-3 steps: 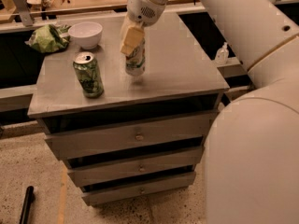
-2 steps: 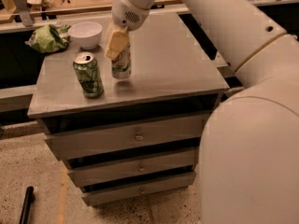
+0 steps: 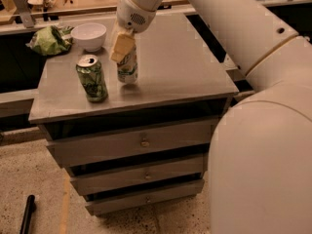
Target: Move 7up can near green can
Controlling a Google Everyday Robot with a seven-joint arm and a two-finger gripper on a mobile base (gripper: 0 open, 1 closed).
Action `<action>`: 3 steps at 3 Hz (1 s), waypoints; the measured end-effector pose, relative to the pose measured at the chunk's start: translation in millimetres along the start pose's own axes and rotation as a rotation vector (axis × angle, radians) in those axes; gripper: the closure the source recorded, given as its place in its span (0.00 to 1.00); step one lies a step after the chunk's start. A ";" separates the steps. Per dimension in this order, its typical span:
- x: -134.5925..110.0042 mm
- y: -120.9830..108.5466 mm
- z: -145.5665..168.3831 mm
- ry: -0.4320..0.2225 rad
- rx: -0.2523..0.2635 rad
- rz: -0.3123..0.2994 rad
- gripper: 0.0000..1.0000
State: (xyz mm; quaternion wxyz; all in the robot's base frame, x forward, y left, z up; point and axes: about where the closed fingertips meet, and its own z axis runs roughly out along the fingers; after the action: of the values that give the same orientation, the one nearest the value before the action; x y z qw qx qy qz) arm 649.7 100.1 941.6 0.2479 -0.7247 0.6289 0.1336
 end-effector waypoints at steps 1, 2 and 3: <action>-0.8 -0.4 2.7 -0.001 -0.001 -0.001 0.36; -1.7 -0.9 5.8 -0.003 -0.003 -0.002 0.12; -2.4 -1.2 8.4 -0.004 -0.005 -0.002 0.00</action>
Offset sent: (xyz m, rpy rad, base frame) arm 0.0006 0.0019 -0.0016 0.0008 0.0008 0.0014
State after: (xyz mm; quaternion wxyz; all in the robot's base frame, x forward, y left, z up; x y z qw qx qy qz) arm 651.5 106.7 935.9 0.2474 -0.7258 0.6273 0.1362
